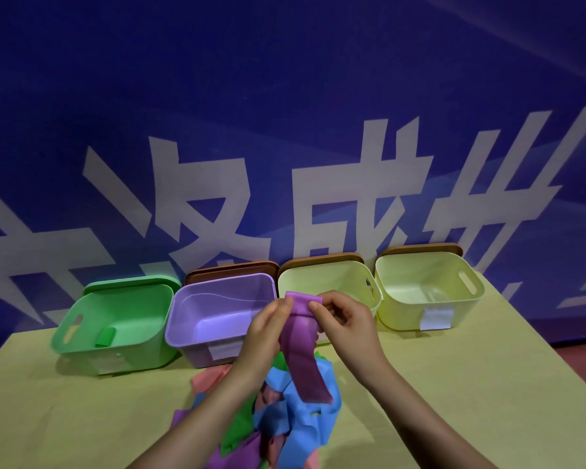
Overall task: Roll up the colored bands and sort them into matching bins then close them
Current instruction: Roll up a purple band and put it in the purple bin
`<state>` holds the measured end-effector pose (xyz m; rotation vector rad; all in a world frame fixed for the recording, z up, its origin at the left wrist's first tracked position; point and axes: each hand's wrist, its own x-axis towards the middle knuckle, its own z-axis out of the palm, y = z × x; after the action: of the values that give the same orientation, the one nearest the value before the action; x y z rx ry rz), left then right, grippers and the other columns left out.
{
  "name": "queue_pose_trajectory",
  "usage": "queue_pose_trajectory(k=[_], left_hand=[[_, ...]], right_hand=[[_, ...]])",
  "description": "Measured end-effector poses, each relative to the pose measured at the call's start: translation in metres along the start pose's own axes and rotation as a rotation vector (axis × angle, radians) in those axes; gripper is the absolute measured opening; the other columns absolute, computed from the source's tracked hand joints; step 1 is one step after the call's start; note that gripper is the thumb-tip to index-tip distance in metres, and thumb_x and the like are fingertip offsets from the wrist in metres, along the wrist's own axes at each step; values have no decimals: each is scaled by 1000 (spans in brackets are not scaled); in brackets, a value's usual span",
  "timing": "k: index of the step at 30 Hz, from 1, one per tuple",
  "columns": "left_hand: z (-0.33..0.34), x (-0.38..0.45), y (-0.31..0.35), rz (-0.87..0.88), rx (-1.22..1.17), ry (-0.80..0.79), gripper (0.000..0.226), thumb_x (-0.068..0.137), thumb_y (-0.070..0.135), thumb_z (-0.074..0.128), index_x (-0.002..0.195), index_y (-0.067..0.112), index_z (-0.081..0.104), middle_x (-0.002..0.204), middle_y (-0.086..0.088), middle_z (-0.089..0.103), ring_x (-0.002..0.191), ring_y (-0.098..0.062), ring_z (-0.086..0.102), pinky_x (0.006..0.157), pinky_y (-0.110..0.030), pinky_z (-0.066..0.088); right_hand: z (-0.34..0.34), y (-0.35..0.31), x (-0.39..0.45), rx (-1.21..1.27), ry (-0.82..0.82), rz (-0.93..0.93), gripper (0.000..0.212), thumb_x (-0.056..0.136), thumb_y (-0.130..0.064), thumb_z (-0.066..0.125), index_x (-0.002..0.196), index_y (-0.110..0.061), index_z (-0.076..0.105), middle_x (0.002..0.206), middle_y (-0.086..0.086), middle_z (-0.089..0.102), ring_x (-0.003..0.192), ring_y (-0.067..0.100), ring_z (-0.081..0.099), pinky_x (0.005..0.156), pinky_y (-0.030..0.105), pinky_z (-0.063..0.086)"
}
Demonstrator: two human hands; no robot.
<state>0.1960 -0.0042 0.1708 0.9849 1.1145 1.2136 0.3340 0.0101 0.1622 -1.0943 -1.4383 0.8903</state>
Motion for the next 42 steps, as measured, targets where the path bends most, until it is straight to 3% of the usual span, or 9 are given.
queue_pose_trajectory(k=[9,16,20,24,27,30,34,39,42], left_hand=[[0,6,-7,42,178,64,25,95,24,55,88,1,63,75,-10,60,74,-20,52,71,-36,40],[5,5,-6,-135,-9,88,25,91,31,60,96,11,74,97,-22,69,92,-36,62,89,-52,47],[6,2,-1,-178,-145,72,31,98,22,43,103,4,67,90,-16,69,80,-25,62,75,-38,47],[2,0,0,-162,-177,23,53,84,45,52,107,0,67,94,-18,69,82,-24,64,73,-35,50],[2,-3,-1,-115,-101,3,48,76,41,61,103,2,70,92,-18,67,79,-23,62,65,-32,50],[2,-8,-5,-95,-82,19,34,76,34,71,99,9,71,95,-20,66,86,-27,59,75,-37,43],[1,-11,-7,-11,49,34,15,92,25,58,94,18,72,102,-18,70,92,-27,62,86,-41,43],[5,-15,-4,71,180,4,15,97,19,53,95,12,66,92,-15,68,87,-23,61,81,-38,46],[7,-16,0,101,196,17,15,96,18,54,90,17,68,83,-4,69,81,-18,62,74,-33,47]], right_hand=[[-5,1,-1,77,-38,14,24,72,-43,68,84,-23,72,73,4,67,68,28,60,64,38,50],[-15,3,4,-200,-18,-211,15,81,-18,65,91,-15,75,72,-10,57,68,5,54,62,15,40],[-23,2,6,-399,-128,-367,25,88,-20,58,107,-18,73,83,-4,59,76,4,55,66,11,42],[-29,-1,7,-374,-226,-387,25,89,-19,57,109,-19,72,88,-7,59,82,2,57,71,14,45],[-34,-3,7,-326,-312,-336,26,90,-10,59,111,-18,72,92,-5,62,87,7,60,75,20,49],[-36,-9,2,-167,-375,-164,31,88,-4,55,113,-16,69,93,-2,62,83,8,61,77,18,47],[-31,-16,-5,214,-290,144,29,95,-7,53,123,-13,60,75,7,62,66,13,59,70,25,51],[-20,-17,-9,90,-232,155,12,88,-5,64,80,-13,68,57,-6,58,52,6,52,54,18,43],[-19,-17,-12,101,-191,156,13,87,-3,66,75,-9,67,56,-4,56,52,4,50,54,17,42]])
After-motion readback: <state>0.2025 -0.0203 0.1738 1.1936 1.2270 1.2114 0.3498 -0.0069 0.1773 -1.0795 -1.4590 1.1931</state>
